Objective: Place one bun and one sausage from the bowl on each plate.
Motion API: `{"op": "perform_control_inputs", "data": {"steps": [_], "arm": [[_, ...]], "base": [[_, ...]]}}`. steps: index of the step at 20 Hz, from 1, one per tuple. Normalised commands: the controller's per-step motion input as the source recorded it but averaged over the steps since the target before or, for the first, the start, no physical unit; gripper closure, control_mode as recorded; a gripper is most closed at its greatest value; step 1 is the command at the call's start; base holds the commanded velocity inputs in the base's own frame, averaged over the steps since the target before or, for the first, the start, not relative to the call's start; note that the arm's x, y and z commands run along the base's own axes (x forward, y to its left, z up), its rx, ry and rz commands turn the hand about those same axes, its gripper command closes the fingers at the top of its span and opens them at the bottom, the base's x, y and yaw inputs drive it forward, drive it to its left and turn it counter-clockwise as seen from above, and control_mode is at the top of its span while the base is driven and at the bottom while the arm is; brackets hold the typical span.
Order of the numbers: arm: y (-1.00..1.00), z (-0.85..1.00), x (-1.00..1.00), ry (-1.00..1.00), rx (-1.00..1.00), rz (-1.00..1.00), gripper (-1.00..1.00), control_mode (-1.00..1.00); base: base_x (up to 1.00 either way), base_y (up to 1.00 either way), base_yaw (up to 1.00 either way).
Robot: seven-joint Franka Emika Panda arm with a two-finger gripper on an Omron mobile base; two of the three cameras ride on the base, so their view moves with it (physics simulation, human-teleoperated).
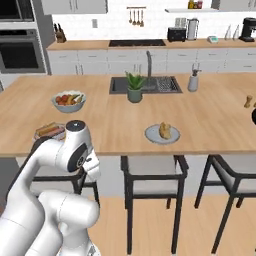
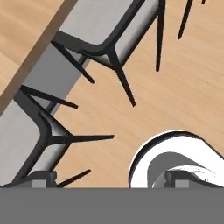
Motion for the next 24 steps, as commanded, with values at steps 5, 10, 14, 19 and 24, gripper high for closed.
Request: {"op": "perform_control_inputs", "data": {"steps": [5, 10, 14, 19, 24], "arm": [[0.00, 0.00, 0.00, 0.00, 0.00, 0.00, -1.00, 1.00], [0.00, 0.00, 0.00, 0.00, 0.00, 0.00, -1.00, 1.00], [0.00, 0.00, 0.00, 0.00, 0.00, 0.00, -1.00, 1.00], [0.00, 0.00, 0.00, 0.00, 0.00, 0.00, -1.00, 1.00], [0.00, 0.00, 0.00, 0.00, 0.00, 0.00, -1.00, 1.00]], "base": [[0.47, -1.00, -0.13], [0.64, -1.00, -0.08], [0.72, -1.00, -0.06], [0.77, -1.00, -0.02], [0.82, -1.00, 0.00]]}}
